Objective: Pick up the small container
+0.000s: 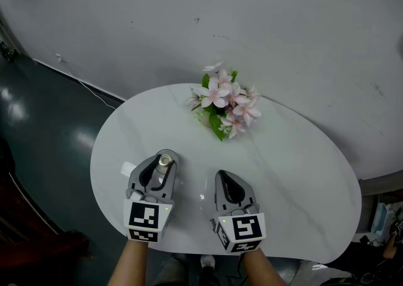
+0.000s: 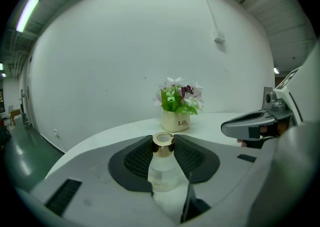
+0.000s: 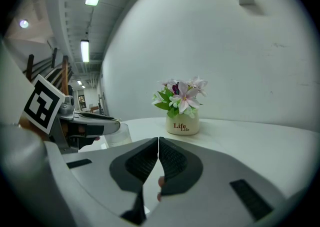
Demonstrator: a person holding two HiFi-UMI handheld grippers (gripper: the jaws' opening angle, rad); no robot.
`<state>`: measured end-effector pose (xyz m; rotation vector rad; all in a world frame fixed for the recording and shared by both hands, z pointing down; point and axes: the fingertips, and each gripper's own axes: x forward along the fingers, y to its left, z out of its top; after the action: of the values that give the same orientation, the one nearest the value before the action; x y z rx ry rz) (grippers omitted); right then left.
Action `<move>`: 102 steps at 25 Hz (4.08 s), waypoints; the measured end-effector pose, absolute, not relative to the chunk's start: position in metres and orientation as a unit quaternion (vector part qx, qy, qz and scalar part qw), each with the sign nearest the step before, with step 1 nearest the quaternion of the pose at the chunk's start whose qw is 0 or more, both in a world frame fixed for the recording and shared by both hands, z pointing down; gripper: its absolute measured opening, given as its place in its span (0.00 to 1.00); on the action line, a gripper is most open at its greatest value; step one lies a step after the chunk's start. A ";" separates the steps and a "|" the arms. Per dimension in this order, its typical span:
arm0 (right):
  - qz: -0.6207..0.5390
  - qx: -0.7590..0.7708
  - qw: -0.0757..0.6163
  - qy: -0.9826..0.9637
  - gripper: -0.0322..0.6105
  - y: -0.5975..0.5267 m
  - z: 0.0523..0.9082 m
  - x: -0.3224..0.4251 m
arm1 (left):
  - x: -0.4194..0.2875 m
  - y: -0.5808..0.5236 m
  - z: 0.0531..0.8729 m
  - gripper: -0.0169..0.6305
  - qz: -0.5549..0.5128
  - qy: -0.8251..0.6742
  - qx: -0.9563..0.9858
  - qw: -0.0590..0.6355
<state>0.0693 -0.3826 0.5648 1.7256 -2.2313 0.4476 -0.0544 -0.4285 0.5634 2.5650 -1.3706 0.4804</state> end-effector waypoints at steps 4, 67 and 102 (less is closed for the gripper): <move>0.154 0.601 0.139 -0.772 0.16 -0.382 0.561 0.069 | -0.055 -0.429 0.563 0.23 0.167 -0.463 0.865 0.092; 0.050 0.588 0.052 -0.806 0.15 -0.306 0.399 0.061 | -0.099 -0.324 0.406 0.23 0.106 -0.539 0.835 0.025; 0.009 0.570 0.048 -0.820 0.15 -0.261 0.360 0.058 | -0.105 -0.270 0.362 0.23 0.095 -0.556 0.826 -0.009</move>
<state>0.0576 -0.2605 0.3595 1.7393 -2.5009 0.0265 -0.1052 -0.2696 0.3623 2.6079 -1.7575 0.2993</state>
